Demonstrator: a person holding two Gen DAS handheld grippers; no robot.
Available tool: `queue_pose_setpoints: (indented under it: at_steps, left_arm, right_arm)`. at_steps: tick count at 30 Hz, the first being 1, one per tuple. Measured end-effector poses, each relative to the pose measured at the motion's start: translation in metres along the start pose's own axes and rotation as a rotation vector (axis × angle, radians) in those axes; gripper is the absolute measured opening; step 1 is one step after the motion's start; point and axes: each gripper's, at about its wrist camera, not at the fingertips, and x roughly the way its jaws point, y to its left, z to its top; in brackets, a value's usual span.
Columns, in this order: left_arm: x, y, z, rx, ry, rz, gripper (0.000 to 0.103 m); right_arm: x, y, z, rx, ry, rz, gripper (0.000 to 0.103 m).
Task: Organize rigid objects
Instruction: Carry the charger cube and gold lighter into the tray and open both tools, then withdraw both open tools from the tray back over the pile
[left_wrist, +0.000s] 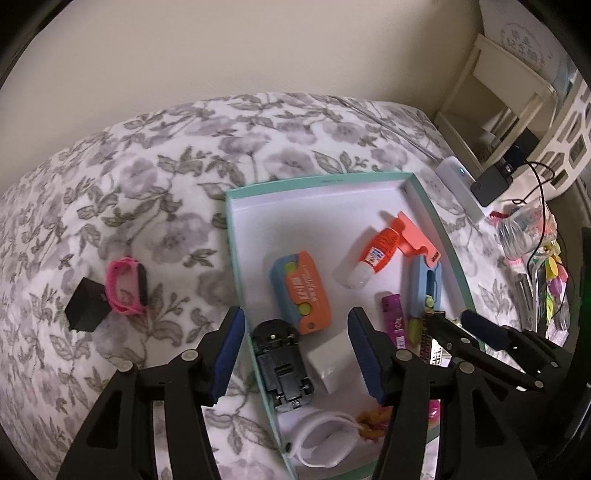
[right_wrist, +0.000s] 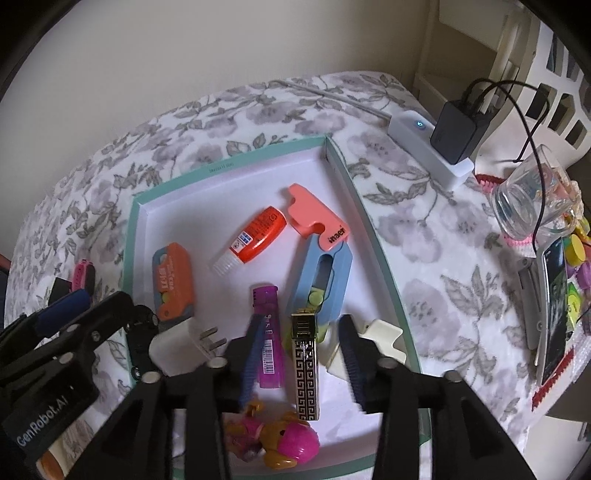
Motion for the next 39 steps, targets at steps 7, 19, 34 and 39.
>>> queue_pose_setpoints:
  at_steps: [7, 19, 34, 39]
  left_arm:
    - [-0.015, 0.034, -0.006, -0.108, -0.018, 0.015, 0.081]
    - [-0.027, 0.092, -0.039, -0.291, -0.017, 0.072, 0.081]
    - [-0.055, 0.155, -0.066, -0.462, -0.05, 0.12, 0.082]
    - [-0.056, 0.169, -0.068, -0.494, -0.04, 0.143, 0.082]
  right_arm:
    - [-0.01, 0.006, -0.002, -0.011, -0.032, 0.021, 0.076]
    - [-0.017, 0.008, -0.007, 0.002, -0.071, 0.055, 0.103]
    - [-0.023, 0.037, -0.007, -0.024, -0.126, 0.138, 0.103]
    - [-0.024, 0.063, -0.009, -0.084, -0.137, 0.153, 0.103]
